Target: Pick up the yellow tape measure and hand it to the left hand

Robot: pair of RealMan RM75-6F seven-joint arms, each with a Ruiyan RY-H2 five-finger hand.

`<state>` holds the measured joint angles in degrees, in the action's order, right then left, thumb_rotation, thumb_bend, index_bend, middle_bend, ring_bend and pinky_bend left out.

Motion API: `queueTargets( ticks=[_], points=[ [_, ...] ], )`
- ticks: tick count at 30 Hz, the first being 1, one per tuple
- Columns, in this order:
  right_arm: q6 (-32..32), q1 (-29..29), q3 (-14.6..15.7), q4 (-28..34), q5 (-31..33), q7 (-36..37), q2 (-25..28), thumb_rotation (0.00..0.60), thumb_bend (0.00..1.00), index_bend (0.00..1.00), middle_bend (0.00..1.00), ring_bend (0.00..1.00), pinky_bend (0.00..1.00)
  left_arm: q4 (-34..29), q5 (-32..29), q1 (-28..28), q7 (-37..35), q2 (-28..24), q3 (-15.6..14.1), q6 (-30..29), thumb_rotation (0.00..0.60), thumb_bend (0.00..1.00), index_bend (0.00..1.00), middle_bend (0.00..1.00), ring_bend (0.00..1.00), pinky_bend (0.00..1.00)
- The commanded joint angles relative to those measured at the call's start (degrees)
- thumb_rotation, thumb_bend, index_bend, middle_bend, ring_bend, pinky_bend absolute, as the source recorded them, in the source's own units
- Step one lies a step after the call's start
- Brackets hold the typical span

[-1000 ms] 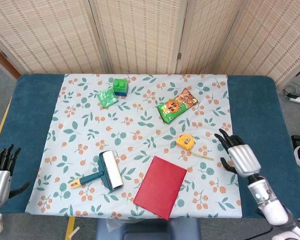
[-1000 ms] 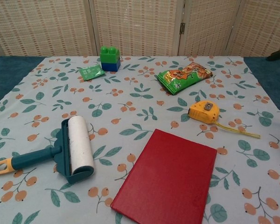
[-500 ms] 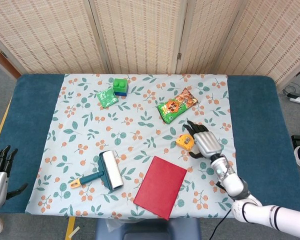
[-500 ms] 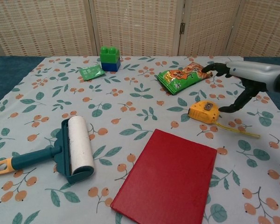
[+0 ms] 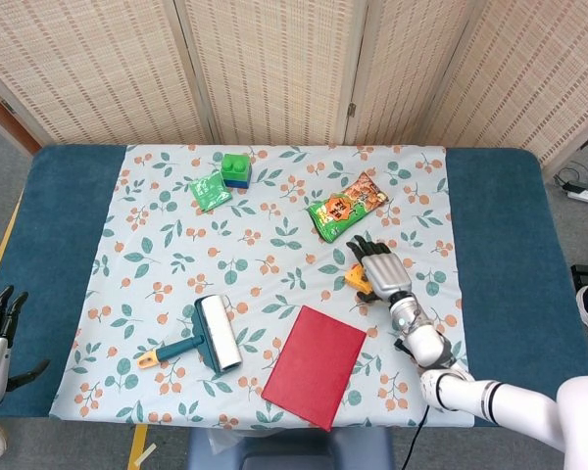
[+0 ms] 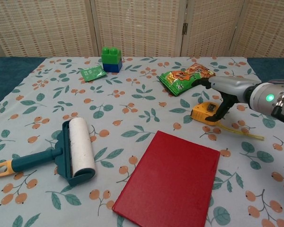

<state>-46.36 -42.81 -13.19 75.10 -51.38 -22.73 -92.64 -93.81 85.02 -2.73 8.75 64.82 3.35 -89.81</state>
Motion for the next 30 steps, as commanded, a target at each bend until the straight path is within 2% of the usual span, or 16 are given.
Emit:
queueTargets(
  ticks=[1, 8, 13, 22, 30],
  points=[
    [0.7, -1.1, 0.6, -2.8, 1.0, -0.7, -1.4, 0.6, 0.3, 0.0, 0.0, 0.1, 0.09, 0.0, -0.2, 0.0, 0.0, 0.0, 0.1, 0.1, 0.6, 0.15, 0.02, 0.0, 0.0, 0.0],
    [1.9, -1.4, 0.8, -7.0, 2.8, 0.3, -1.5, 0.6, 0.3, 0.0, 0.0, 0.09, 0.09, -0.1, -0.2, 0.0, 0.3, -0.2, 0.2, 0.1, 0.6, 0.15, 0.02, 0.0, 0.0, 0.0],
    [3.2, -1.3, 1.0, -7.3, 2.7, 1.8, 0.0, 0.6, 0.3, 0.0, 0.0, 0.1, 0.09, -0.2, -0.5, 0.0, 0.6, -0.1, 0.3, 0.3, 0.6, 0.15, 0.02, 0.0, 0.0, 0.0],
    [3.4, -1.5, 2.0, -7.0, -5.1, 7.0, 1.0, 0.6, 0.3, 0.01, 0.1, 0.2, 0.1, -0.7, -0.6, 0.1, 1.1, -0.1, 0.3, 0.2, 0.6, 0.15, 0.02, 0.0, 0.0, 0.0],
    [3.5, -1.8, 3.5, -8.2, -8.5, 7.7, 0.9, 0.6, 0.3, 0.09, 0.16, 0.24, 0.12, -0.7, -0.7, 0.4, 1.2, -0.1, 0.2, 0.1, 0.6, 0.15, 0.02, 0.0, 0.0, 0.0]
  ],
)
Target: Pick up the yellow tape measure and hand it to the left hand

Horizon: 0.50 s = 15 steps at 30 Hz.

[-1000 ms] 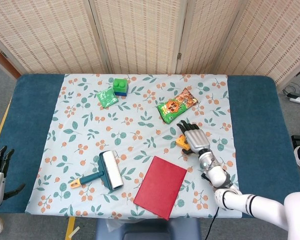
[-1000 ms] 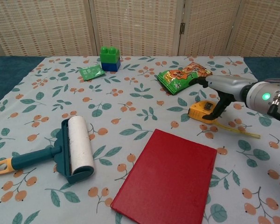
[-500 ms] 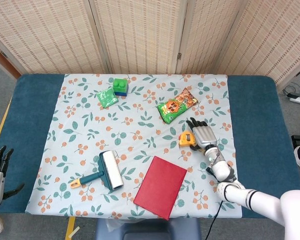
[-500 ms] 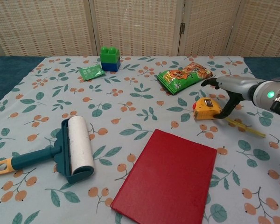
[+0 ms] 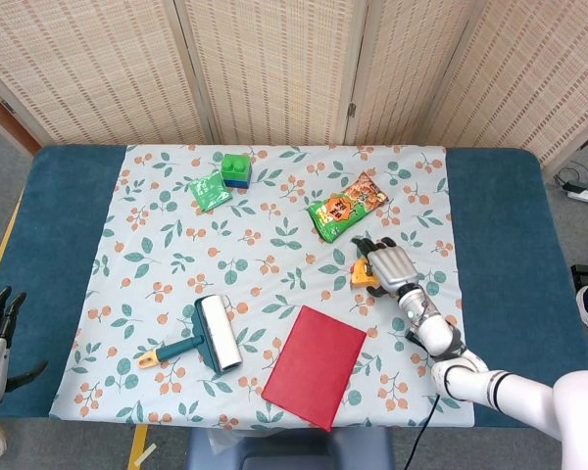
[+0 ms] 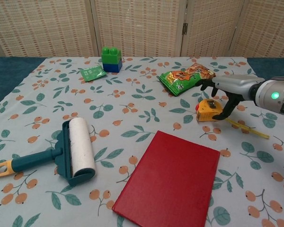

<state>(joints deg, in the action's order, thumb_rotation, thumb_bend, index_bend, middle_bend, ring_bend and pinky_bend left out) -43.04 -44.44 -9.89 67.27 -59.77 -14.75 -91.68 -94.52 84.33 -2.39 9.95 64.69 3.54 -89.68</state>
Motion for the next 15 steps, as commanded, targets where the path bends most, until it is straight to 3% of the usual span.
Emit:
queueTargets(
  ticks=[1, 7, 15],
  points=[
    [0.2, -0.2, 0.3, -0.5, -0.1, -0.4, -0.1, 0.6, 0.3, 0.09, 0.16, 0.23, 0.12, 0.0, 0.0, 0.0, -0.1, 0.0, 0.0, 0.0, 0.6, 0.15, 0.02, 0.0, 0.0, 0.0],
    [0.2, -0.4, 1.1, -1.8, -0.6, -1.4, -0.7, 0.6, 0.3, 0.13, 0.16, 0.24, 0.12, 0.3, -0.2, 0.3, -0.3, 0.1, -0.2, 0.0, 0.6, 0.15, 0.02, 0.0, 0.0, 0.0],
    [0.0, -0.5, 1.4, -3.1, -1.2, -1.3, -1.9, 0.6, 0.3, 0.24, 0.22, 0.28, 0.12, 0.4, -0.1, 0.6, -0.5, 0.1, -0.3, -0.3, 0.6, 0.15, 0.02, 0.0, 0.0, 0.0]
  ],
)
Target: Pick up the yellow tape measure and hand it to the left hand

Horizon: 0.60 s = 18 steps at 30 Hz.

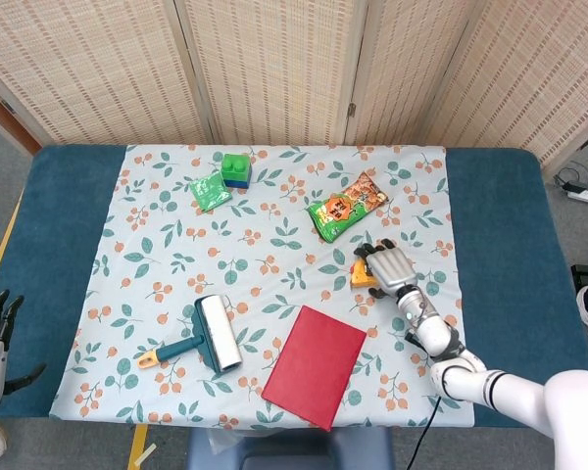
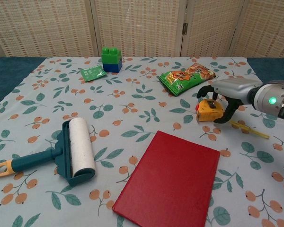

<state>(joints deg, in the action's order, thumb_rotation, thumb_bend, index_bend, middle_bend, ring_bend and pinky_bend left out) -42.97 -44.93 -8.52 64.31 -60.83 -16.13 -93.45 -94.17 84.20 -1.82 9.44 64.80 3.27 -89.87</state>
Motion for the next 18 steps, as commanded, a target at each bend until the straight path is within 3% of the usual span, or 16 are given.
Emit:
queueTargets(
  ticks=[1, 10, 14, 18],
  points=[
    [0.0, 0.0, 0.0, -0.3, -0.1, 0.1, -0.2, 0.6, 0.3, 0.25, 0.23, 0.28, 0.12, 0.0, 0.0, 0.1, 0.0, 0.0, 0.0, -0.1, 0.6, 0.15, 0.02, 0.0, 0.0, 0.0],
    [-0.1, 0.0, -0.1, -1.0, 0.0, 0.0, -0.5, 0.6, 0.3, 0.32, 0.26, 0.31, 0.13, 0.0, -0.1, 0.3, -0.1, -0.1, -0.1, -0.1, 0.6, 0.15, 0.02, 0.0, 0.0, 0.0],
    [-0.2, 0.0, -0.3, -1.5, 0.0, 0.2, -0.9, 0.6, 0.31, 0.41, 0.33, 0.37, 0.16, 0.0, 0.1, 0.3, -0.1, 0.0, 0.0, -0.1, 0.6, 0.15, 0.02, 0.0, 0.0, 0.0],
    [-1.8, 0.4, -1.1, -0.6, -1.0, 2.1, -0.7, 0.6, 0.38, 0.53, 0.42, 0.44, 0.2, 0.0, 0.9, -0.4, -1.0, 0.1, 0.4, -0.1, 0.6, 0.15, 0.02, 0.0, 0.0, 0.0]
  ],
)
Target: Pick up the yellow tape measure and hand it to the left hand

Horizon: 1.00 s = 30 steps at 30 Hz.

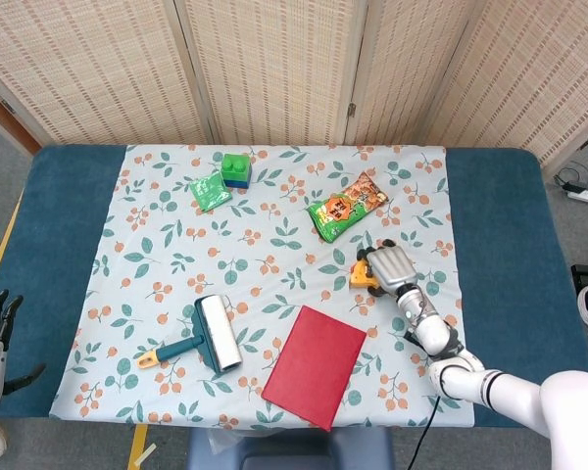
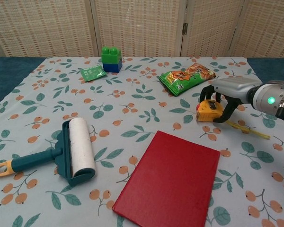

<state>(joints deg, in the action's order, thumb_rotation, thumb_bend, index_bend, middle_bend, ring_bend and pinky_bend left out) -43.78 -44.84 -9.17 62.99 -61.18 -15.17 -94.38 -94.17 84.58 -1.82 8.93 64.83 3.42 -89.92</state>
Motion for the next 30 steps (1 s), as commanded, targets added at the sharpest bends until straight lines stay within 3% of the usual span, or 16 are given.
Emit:
queueTargets(
  ticks=[1, 9, 17, 22, 30],
  points=[
    [-1.6, 0.5, -0.8, 1.4, -1.2, 2.0, 0.4, 0.6, 0.4, 0.55, 0.44, 0.46, 0.22, 0.0, 0.8, -0.6, -0.9, 0.2, 0.4, 0.0, 0.6, 0.15, 0.03, 0.0, 0.0, 0.0],
    [-7.4, 3.3, -3.3, 9.9, -6.8, 15.5, 2.2, 0.6, 0.45, 0.6, 0.48, 0.51, 0.24, -4.4, 3.4, -6.7, -7.8, 1.1, 4.6, 3.3, 0.6, 0.15, 0.05, 0.05, 0.08, 0.08],
    [-13.2, 4.6, -5.5, 15.3, -11.3, 26.5, -1.1, 0.6, 0.45, 0.6, 0.48, 0.52, 0.25, -6.9, 3.0, -16.2, -9.0, 4.0, 10.3, 10.1, 0.6, 0.15, 0.05, 0.07, 0.08, 0.05],
    [-13.9, 3.8, -6.2, 16.3, -13.1, 30.6, -3.4, 0.6, 0.45, 0.6, 0.47, 0.51, 0.25, -7.2, 1.3, -21.1, -6.8, 6.9, 12.2, 14.3, 0.6, 0.15, 0.05, 0.07, 0.08, 0.05],
    [-15.1, 1.8, -7.4, 12.8, -15.2, 36.8, -9.8, 0.6, 0.45, 0.6, 0.47, 0.52, 0.26, -6.1, -1.1, -27.9, -3.5, 11.4, 13.9, 19.7, 0.6, 0.15, 0.05, 0.07, 0.07, 0.04]
  ],
)
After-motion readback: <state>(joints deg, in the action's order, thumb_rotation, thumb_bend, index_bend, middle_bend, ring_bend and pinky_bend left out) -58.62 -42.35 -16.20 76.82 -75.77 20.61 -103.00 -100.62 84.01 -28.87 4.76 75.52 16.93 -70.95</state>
